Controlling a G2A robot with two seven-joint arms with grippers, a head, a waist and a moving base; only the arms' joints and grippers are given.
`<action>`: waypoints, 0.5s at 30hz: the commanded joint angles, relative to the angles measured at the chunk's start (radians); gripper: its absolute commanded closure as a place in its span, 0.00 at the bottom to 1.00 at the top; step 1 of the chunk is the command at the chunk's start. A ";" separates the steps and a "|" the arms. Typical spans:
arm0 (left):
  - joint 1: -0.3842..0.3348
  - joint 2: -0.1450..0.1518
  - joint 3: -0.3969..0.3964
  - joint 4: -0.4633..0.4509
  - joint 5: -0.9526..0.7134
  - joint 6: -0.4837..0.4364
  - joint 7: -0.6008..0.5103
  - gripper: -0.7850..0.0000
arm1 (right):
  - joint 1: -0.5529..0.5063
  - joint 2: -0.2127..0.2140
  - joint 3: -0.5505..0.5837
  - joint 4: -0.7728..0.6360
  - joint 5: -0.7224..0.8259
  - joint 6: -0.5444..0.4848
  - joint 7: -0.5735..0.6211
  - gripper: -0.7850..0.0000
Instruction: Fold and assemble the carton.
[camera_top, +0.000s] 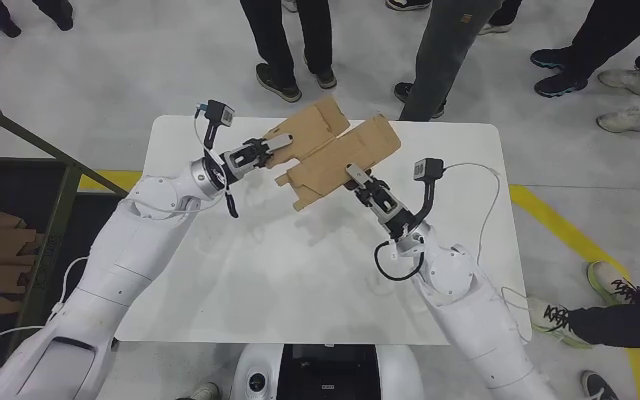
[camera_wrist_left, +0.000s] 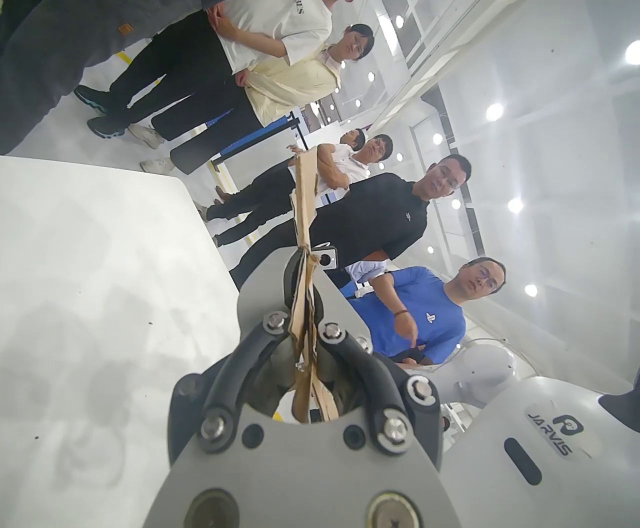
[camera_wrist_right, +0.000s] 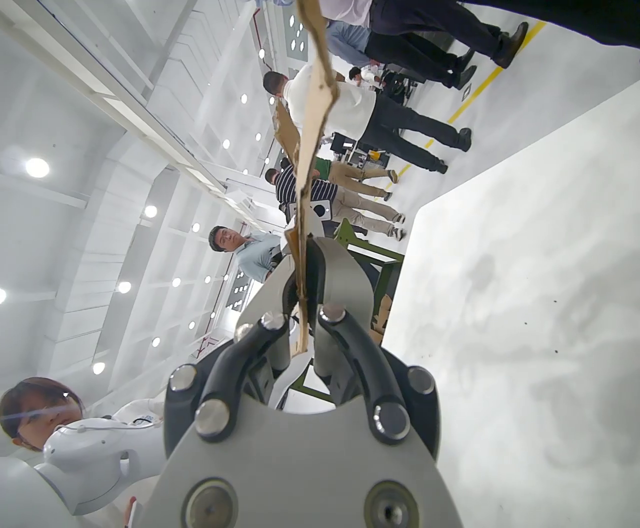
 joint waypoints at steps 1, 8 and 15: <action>-0.003 -0.001 -0.010 0.009 -0.014 0.000 -0.011 1.00 | -0.001 0.000 0.011 0.006 0.008 -0.009 0.002 0.00; -0.030 0.010 -0.074 0.060 -0.099 0.022 -0.216 1.00 | 0.034 0.010 0.073 0.078 0.096 -0.098 0.144 0.00; -0.082 0.036 -0.127 0.083 -0.010 0.041 -0.510 1.00 | 0.107 0.026 0.102 0.183 0.194 -0.155 0.444 0.00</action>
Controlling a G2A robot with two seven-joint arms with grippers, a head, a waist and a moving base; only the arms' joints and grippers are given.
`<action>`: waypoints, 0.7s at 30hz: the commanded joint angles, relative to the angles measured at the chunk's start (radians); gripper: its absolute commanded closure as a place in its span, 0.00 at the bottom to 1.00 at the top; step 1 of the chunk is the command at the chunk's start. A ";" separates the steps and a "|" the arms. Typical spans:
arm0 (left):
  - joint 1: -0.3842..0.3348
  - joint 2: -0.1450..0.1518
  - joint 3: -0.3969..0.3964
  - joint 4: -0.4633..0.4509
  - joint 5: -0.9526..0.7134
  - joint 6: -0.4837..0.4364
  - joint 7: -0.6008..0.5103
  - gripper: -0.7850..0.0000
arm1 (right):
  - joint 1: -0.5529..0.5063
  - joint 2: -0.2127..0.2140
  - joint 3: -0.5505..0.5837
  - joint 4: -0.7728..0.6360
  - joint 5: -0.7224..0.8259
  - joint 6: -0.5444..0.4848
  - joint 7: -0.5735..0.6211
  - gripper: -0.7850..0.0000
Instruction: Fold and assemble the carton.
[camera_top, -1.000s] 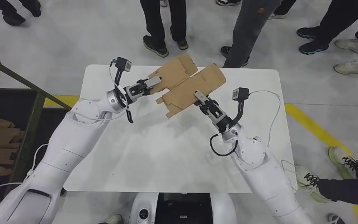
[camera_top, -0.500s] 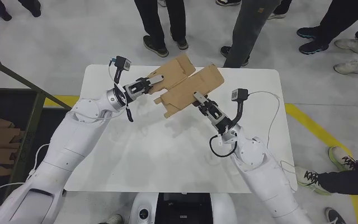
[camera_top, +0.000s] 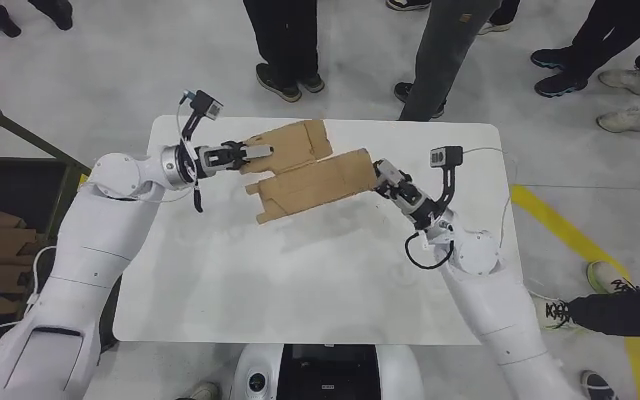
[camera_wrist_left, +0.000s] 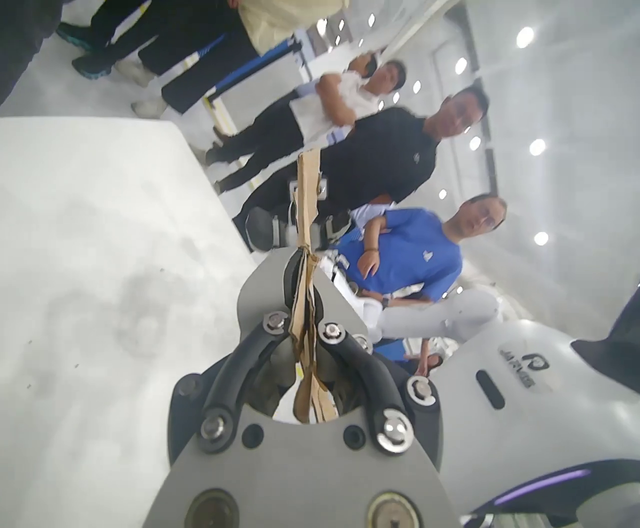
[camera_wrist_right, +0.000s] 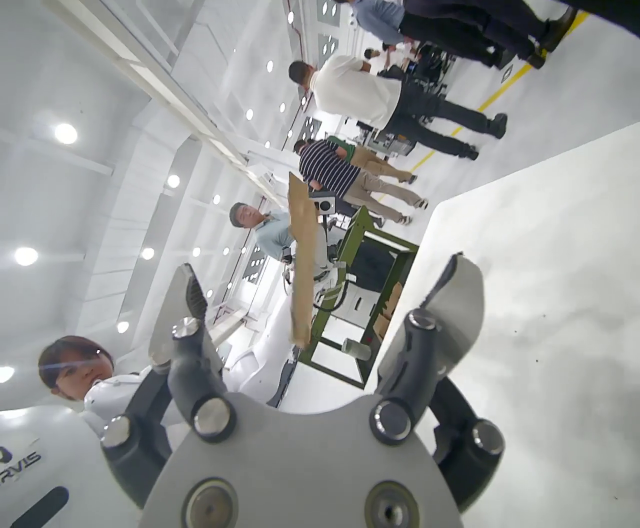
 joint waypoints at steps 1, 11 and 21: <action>-0.006 0.005 -0.010 -0.001 0.004 0.010 -0.063 1.00 | 0.021 0.004 -0.007 0.026 0.037 -0.008 0.123 0.00; -0.024 0.023 -0.033 -0.052 -0.003 0.078 -0.180 1.00 | 0.125 0.021 -0.028 0.131 0.060 -0.020 0.472 0.00; -0.019 0.033 -0.016 -0.075 0.008 0.088 -0.190 1.00 | 0.165 0.018 -0.087 0.152 0.105 -0.026 0.582 0.00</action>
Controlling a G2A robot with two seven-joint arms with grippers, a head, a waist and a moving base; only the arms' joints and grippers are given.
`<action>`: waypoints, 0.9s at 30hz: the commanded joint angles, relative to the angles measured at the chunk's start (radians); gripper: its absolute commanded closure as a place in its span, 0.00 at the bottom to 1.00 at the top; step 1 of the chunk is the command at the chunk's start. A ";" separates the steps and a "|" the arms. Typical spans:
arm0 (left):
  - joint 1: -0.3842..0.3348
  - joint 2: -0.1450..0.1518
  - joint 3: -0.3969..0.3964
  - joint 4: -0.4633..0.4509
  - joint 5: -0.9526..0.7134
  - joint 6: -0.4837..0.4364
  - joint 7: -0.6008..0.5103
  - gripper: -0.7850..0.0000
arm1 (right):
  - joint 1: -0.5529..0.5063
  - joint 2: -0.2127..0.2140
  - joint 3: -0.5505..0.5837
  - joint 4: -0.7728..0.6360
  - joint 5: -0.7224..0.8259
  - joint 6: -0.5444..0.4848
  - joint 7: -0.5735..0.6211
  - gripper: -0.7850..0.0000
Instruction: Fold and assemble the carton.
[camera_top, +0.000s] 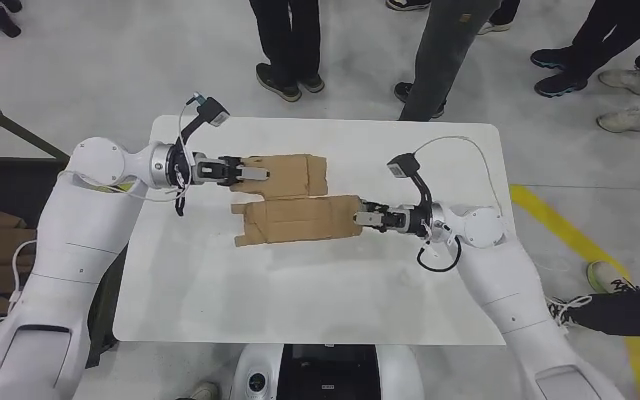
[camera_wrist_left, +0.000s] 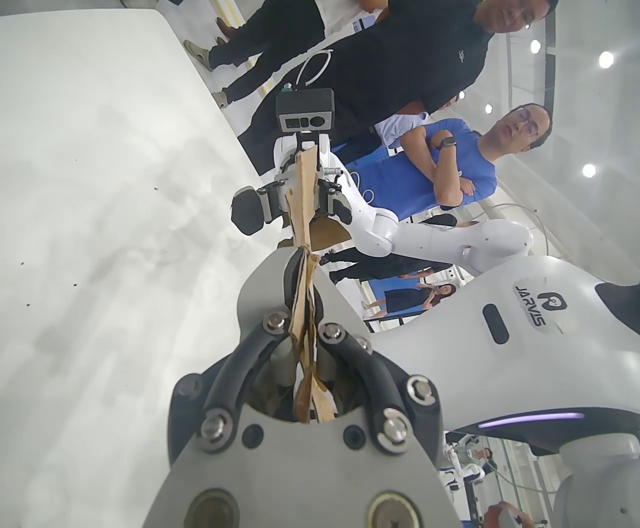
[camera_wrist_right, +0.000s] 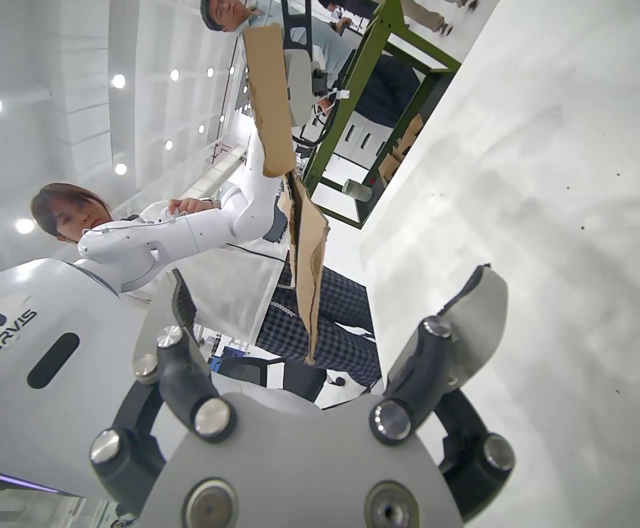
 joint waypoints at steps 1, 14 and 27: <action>0.001 0.001 0.005 -0.002 -0.001 -0.003 0.003 1.00 | 0.001 -0.002 -0.011 0.000 0.011 -0.002 0.001 0.00; -0.005 0.004 0.043 0.003 0.001 -0.017 0.017 1.00 | 0.018 -0.001 -0.053 0.014 0.023 -0.002 0.008 0.63; -0.016 0.007 0.066 0.017 0.001 -0.025 0.025 1.00 | 0.030 0.003 -0.072 0.027 0.035 -0.005 0.005 0.89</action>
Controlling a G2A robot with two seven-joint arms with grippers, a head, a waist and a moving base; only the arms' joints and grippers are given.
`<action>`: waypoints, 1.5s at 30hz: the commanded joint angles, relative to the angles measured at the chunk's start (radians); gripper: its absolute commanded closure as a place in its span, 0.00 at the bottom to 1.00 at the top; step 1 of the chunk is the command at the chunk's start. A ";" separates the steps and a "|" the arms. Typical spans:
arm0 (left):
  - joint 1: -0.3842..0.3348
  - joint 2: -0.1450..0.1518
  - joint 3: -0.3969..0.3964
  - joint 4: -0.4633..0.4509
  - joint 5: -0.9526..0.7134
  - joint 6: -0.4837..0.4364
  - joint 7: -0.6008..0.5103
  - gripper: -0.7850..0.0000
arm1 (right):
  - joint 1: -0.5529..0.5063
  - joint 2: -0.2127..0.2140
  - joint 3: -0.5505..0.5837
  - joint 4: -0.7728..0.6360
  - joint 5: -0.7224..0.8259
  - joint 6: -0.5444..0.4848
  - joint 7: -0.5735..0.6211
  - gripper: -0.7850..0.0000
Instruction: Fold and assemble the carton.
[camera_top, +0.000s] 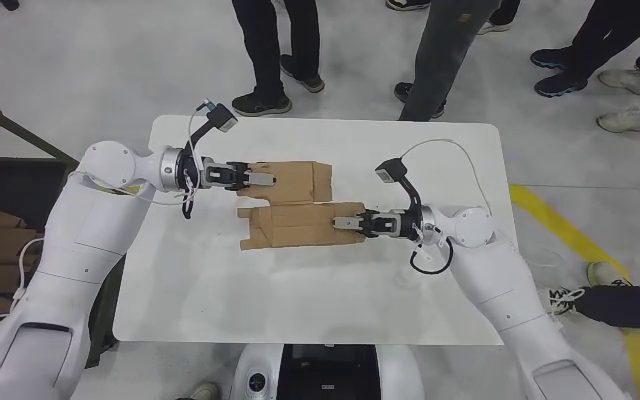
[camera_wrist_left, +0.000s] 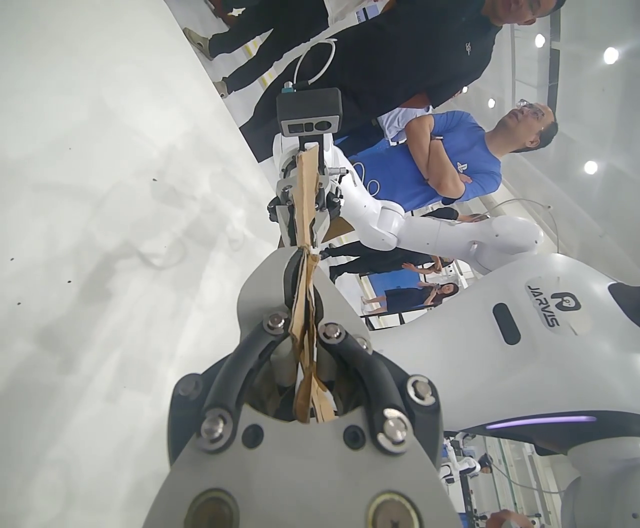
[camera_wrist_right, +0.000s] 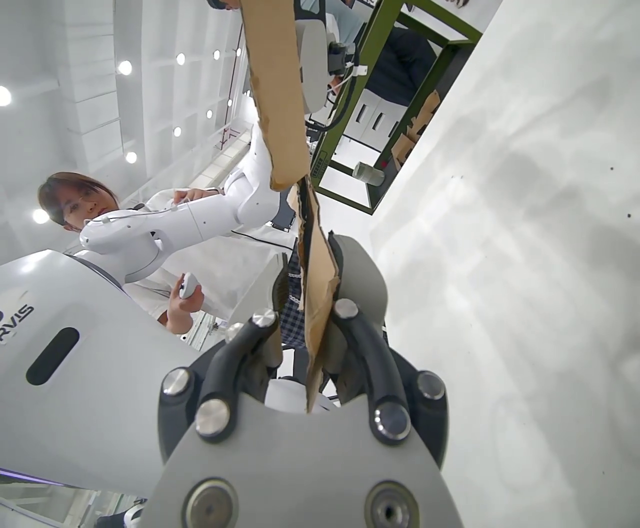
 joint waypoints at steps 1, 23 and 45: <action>-0.001 0.001 0.002 0.000 0.003 -0.002 0.002 1.00 | 0.001 0.000 -0.002 0.001 0.004 -0.001 -0.001 0.95; 0.030 0.007 -0.026 0.027 -0.118 -0.008 0.008 0.00 | -0.003 0.007 0.001 0.021 0.028 -0.010 -0.037 1.00; 0.096 0.016 -0.114 -0.034 -0.232 0.057 -0.057 0.00 | -0.002 0.011 -0.003 0.054 -0.004 0.003 -0.082 1.00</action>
